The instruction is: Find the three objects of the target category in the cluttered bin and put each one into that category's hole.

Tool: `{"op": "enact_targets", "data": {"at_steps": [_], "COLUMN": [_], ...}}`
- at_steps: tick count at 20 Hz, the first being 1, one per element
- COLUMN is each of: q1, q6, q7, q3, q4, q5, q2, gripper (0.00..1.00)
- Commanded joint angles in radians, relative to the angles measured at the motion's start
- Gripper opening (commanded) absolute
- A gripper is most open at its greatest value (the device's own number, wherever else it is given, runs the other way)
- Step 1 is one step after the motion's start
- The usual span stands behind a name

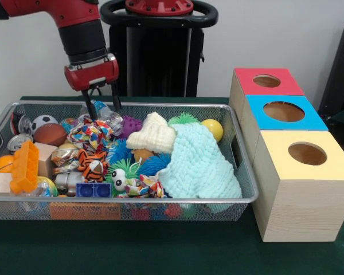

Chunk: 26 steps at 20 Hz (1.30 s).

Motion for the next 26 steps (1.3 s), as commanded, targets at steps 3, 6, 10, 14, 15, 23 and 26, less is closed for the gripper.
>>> {"op": "enact_targets", "data": {"at_steps": [3,6,10,14,15,23,26], "q1": [0.059,0.076,0.068,0.068,0.066,0.06,0.067], "q6": [-0.014,-0.068,-0.101,-0.131,-0.134,-0.127,-0.126], "q7": [-0.114,-0.076,-0.082,-0.068,-0.07,-0.092,-0.086], "q3": [-0.06,-0.095,-0.112,-0.134,-0.136,-0.13,-0.125], "q4": [-0.097,-0.098,-0.106,-0.116,-0.119,-0.112,-0.105], "q5": [-0.134,-0.198,-0.25,-0.283,-0.285,-0.254,-0.247], "q2": [0.075,0.08,0.112,0.132,0.137,0.128,0.116], "gripper": [1.0,1.0,1.0,1.0,1.0,1.0,1.0]}}
